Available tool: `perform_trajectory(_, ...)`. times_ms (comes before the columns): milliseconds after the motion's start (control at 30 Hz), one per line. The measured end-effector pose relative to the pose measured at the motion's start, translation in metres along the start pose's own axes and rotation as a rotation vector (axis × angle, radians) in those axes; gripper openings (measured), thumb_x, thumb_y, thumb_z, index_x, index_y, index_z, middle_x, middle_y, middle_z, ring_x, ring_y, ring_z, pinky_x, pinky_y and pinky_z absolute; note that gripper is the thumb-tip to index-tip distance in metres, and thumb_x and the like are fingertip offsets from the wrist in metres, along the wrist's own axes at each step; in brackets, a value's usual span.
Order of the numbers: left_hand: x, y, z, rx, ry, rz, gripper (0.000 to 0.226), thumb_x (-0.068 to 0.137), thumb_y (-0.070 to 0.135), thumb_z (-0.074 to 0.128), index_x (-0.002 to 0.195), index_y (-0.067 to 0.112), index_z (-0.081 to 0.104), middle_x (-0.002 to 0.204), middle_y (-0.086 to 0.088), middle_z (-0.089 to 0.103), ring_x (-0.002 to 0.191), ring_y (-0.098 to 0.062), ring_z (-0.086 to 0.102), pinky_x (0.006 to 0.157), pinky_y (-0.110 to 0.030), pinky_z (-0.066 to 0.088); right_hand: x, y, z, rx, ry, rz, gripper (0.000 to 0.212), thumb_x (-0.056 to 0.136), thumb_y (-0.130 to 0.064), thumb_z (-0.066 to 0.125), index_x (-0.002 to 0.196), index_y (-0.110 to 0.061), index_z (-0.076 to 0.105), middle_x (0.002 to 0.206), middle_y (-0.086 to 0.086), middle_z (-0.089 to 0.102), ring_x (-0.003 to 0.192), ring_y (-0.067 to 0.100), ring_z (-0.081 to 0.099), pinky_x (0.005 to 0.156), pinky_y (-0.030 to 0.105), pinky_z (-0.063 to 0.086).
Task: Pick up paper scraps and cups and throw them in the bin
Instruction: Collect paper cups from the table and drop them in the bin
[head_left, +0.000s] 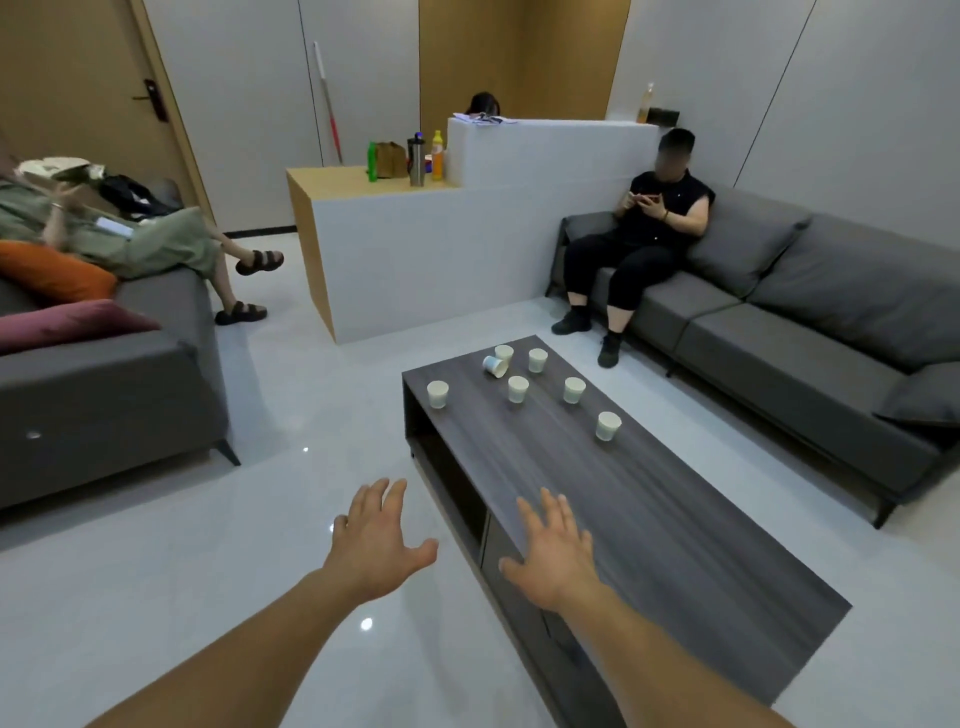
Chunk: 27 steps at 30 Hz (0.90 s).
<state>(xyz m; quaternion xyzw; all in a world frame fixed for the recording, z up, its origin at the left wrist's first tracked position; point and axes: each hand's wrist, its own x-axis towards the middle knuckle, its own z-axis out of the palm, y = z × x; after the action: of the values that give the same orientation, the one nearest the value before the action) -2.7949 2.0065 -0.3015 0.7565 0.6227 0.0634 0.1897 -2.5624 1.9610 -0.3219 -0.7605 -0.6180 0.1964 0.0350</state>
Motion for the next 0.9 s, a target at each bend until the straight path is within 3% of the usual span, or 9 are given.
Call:
perform_trajectory(433, 0.263, 0.008, -0.008, -0.008, -0.095, 0.107, 0.097, 0.078, 0.066, 0.052, 0.153, 0.024, 0.006, 0.160, -0.002, 0.005, 0.147, -0.024, 0.001, 0.117, -0.048, 0.017, 0.231, 0.017, -0.056, -0.006, -0.025, 0.157, 0.087, 0.090, -0.046, 0.057, 0.156, -0.031, 0.002, 0.162, -0.002, -0.017, 0.148, 0.022, -0.021, 0.118, 0.058, 0.006)
perform_trajectory(567, 0.350, 0.014, -0.026, 0.031, -0.120, 0.210, 0.099, 0.077, 0.066, 0.052, 0.153, 0.023, 0.007, 0.160, -0.001, 0.006, 0.147, -0.022, 0.002, 0.117, -0.045, 0.018, 0.291, 0.017, -0.069, 0.010, -0.029, 0.259, 0.088, 0.089, -0.046, 0.057, 0.156, -0.031, 0.001, 0.162, -0.001, -0.018, 0.148, 0.022, -0.021, 0.118, 0.058, 0.007)
perform_trajectory(900, 0.507, 0.077, -0.016, 0.113, -0.280, 0.371, 0.097, 0.079, 0.064, 0.051, 0.153, 0.024, 0.004, 0.161, -0.001, 0.001, 0.148, -0.022, -0.004, 0.118, -0.049, 0.011, 0.408, 0.047, -0.092, 0.062, -0.035, 0.408, 0.087, 0.089, -0.051, 0.056, 0.156, -0.032, 0.004, 0.163, -0.002, -0.015, 0.149, 0.021, -0.017, 0.116, 0.058, 0.011)
